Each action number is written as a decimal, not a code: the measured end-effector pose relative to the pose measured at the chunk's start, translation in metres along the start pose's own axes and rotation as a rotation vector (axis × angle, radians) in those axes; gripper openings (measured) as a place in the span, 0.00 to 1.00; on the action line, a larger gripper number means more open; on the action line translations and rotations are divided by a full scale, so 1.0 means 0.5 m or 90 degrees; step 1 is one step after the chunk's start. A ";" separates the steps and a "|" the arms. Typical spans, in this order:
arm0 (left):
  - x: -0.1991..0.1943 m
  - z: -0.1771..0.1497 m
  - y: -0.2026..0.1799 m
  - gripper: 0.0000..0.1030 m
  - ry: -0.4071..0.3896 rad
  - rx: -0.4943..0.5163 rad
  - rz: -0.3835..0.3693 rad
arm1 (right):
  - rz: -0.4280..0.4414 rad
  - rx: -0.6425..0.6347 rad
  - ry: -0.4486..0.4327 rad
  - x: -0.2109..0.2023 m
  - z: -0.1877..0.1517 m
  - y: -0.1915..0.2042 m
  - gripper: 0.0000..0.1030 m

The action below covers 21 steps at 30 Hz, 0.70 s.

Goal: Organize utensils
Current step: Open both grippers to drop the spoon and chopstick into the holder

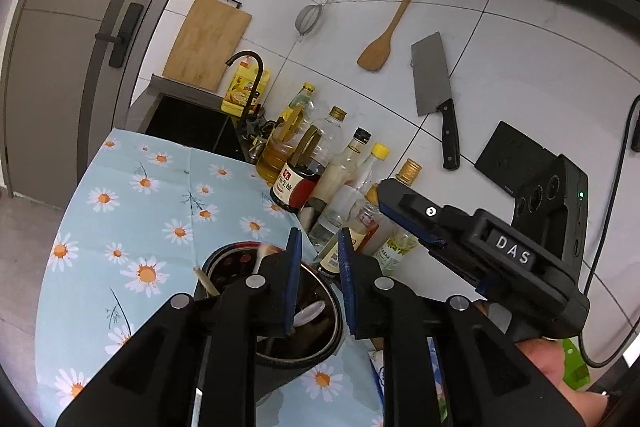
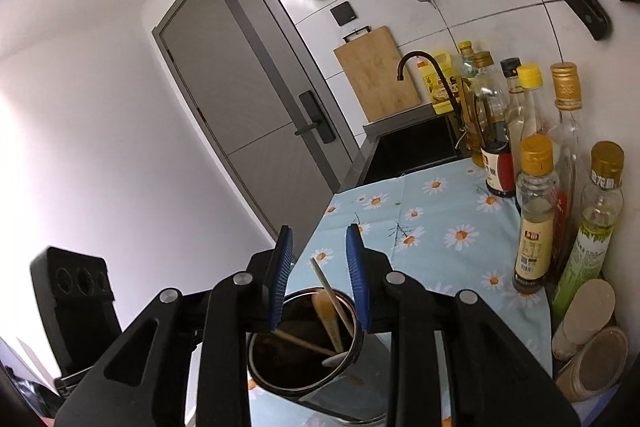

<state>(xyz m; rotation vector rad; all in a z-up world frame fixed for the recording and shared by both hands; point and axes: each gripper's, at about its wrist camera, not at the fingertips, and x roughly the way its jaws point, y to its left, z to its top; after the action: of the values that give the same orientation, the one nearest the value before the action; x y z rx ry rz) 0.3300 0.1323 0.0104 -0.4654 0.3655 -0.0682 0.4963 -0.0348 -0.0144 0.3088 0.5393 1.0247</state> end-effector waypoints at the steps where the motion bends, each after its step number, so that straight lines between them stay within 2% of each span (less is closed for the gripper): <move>1: -0.005 -0.002 0.000 0.17 -0.001 -0.001 0.004 | 0.001 0.004 -0.001 -0.004 0.001 -0.001 0.28; 15: -0.072 0.001 -0.011 0.17 0.005 -0.013 0.007 | 0.030 0.009 -0.003 -0.076 0.001 0.039 0.29; 17: -0.090 0.004 -0.019 0.17 0.005 -0.008 0.014 | 0.028 0.014 -0.007 -0.093 0.002 0.046 0.37; 21: -0.121 0.012 -0.033 0.17 0.002 0.000 0.015 | 0.026 -0.008 -0.019 -0.132 0.002 0.071 0.37</move>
<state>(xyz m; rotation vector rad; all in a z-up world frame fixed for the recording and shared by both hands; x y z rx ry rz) 0.2763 0.1291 0.0428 -0.4603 0.3738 -0.0457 0.4443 -0.0749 0.0221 0.3251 0.5008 1.0612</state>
